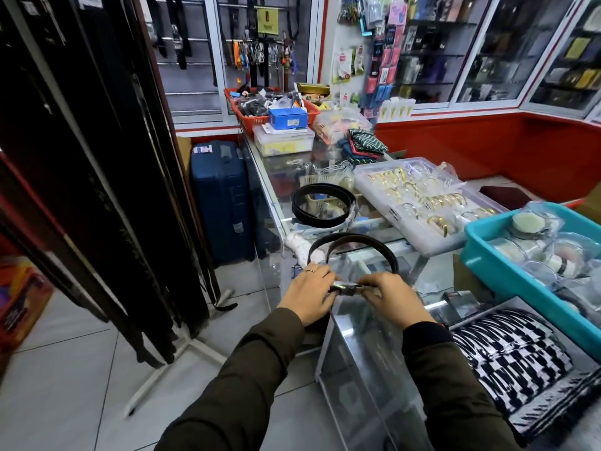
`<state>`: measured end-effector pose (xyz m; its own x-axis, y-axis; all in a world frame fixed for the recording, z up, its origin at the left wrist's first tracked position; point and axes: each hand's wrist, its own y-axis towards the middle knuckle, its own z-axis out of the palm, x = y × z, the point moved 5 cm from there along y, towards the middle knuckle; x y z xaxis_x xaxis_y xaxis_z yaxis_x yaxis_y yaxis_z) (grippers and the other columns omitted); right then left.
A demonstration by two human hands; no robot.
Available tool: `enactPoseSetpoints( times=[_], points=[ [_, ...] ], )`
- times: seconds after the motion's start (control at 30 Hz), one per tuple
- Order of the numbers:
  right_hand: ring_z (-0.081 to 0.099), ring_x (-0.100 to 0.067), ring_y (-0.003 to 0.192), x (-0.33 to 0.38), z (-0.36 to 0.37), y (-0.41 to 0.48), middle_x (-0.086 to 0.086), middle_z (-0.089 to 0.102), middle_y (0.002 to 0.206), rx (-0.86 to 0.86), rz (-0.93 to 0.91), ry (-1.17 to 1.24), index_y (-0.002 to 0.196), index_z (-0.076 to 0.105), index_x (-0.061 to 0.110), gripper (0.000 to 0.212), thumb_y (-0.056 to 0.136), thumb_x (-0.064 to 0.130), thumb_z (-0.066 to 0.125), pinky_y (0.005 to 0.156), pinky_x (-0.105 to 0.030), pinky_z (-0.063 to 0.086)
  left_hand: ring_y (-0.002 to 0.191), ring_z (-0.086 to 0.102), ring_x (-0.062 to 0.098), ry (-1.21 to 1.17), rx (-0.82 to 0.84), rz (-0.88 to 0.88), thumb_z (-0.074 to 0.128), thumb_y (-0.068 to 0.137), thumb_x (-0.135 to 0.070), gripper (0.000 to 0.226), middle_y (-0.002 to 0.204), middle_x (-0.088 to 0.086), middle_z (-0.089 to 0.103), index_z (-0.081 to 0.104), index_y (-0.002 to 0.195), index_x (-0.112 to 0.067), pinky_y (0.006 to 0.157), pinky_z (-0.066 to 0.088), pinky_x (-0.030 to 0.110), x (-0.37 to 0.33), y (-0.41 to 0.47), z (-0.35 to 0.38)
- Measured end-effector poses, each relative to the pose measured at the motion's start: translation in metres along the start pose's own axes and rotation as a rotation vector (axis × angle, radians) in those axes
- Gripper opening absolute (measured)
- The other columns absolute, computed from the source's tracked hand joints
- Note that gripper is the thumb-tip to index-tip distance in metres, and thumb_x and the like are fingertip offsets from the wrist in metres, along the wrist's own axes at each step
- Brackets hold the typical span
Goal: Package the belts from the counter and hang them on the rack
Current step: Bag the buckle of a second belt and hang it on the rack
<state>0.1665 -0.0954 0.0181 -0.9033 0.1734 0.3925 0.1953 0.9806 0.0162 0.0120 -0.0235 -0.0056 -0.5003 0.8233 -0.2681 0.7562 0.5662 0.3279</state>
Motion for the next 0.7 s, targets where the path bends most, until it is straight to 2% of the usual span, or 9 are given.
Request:
enactPoseSetpoints(
  times=[0.1,0.2,0.27,0.33,0.4,0.47,0.57,0.63,0.7],
  points=[
    [0.069,-0.021,0.109,0.022,-0.007,0.007,0.0,0.075,0.115,-0.01,-0.061,0.014,0.119,0.074,0.024,0.026,0.095,0.03,0.066,0.086,-0.037,0.055,0.111,0.055,0.028,-0.043,-0.103,0.003,0.058,0.092,-0.02,0.03,0.117,0.008,0.063,0.063,0.12,-0.01,0.093,0.045,0.036,0.015,-0.007,-0.024],
    [0.071,-0.02,0.1,0.048,-0.014,0.017,-0.001,0.078,0.107,-0.041,-0.146,0.104,0.115,0.076,0.022,0.024,0.093,0.028,0.069,0.081,-0.033,0.056,0.117,0.053,0.024,-0.126,-0.2,0.002,0.061,0.09,-0.017,0.031,0.12,0.006,0.061,0.064,0.121,-0.013,0.102,0.044,0.034,0.033,-0.014,-0.054],
    [0.072,-0.018,0.092,0.068,-0.018,0.025,-0.001,0.079,0.1,-0.05,-0.208,0.17,0.112,0.078,0.02,0.022,0.091,0.024,0.072,0.074,-0.025,0.053,0.128,0.047,0.019,-0.181,-0.269,-0.038,0.063,0.091,-0.016,0.034,0.127,0.003,0.06,0.065,0.125,-0.016,0.112,0.035,0.023,0.046,-0.02,-0.075],
    [0.074,-0.016,0.087,0.088,-0.021,0.033,-0.001,0.081,0.096,-0.043,-0.262,0.259,0.108,0.08,0.018,0.019,0.091,0.02,0.073,0.075,-0.027,0.055,0.132,0.044,0.016,-0.264,-0.343,-0.122,0.064,0.094,-0.018,0.039,0.134,-0.001,0.056,0.061,0.132,-0.023,0.112,0.024,0.009,0.059,-0.025,-0.095],
    [0.075,-0.013,0.085,0.108,-0.024,0.042,0.001,0.082,0.096,-0.029,-0.286,0.39,0.107,0.08,0.017,0.017,0.091,0.016,0.073,0.077,-0.029,0.059,0.129,0.047,0.012,-0.412,-0.437,-0.249,0.063,0.098,-0.023,0.044,0.139,-0.006,0.052,0.052,0.14,-0.031,0.107,0.028,0.006,0.071,-0.032,-0.113],
    [0.076,-0.014,0.088,0.126,-0.028,0.053,0.0,0.081,0.1,-0.043,-0.301,0.481,0.11,0.079,0.015,0.021,0.09,0.014,0.074,0.08,-0.03,0.06,0.121,0.057,0.014,-0.652,-0.547,-0.406,0.065,0.099,-0.025,0.045,0.137,-0.003,0.055,0.051,0.141,-0.029,0.099,0.046,0.018,0.085,-0.038,-0.126],
    [0.076,-0.018,0.094,0.156,-0.032,0.067,-0.006,0.081,0.101,-0.055,-0.312,0.633,0.113,0.078,0.011,0.025,0.089,0.012,0.077,0.087,-0.031,0.059,0.094,0.071,0.017,-0.987,-0.696,-0.572,0.07,0.097,-0.022,0.019,0.107,0.0,0.07,0.067,0.115,-0.025,0.08,0.057,0.033,0.096,-0.046,-0.139],
    [0.076,-0.018,0.097,0.178,-0.033,0.073,-0.008,0.081,0.101,-0.029,-0.325,0.784,0.112,0.078,0.009,0.024,0.088,0.011,0.077,0.092,-0.033,0.059,0.077,0.074,0.009,-1.092,-0.767,-0.583,0.073,0.093,-0.018,0.01,0.085,-0.006,0.077,0.073,0.099,-0.027,0.068,0.06,0.029,0.101,-0.049,-0.149],
    [0.076,-0.013,0.095,0.198,-0.034,0.077,-0.005,0.081,0.099,0.006,-0.351,0.905,0.106,0.079,0.016,0.019,0.087,0.01,0.078,0.092,-0.031,0.058,0.07,0.073,0.005,-1.143,-0.806,-0.577,0.076,0.091,-0.016,0.012,0.079,-0.007,0.079,0.076,0.097,-0.027,0.06,0.06,0.023,0.106,-0.052,-0.16]
  ],
)
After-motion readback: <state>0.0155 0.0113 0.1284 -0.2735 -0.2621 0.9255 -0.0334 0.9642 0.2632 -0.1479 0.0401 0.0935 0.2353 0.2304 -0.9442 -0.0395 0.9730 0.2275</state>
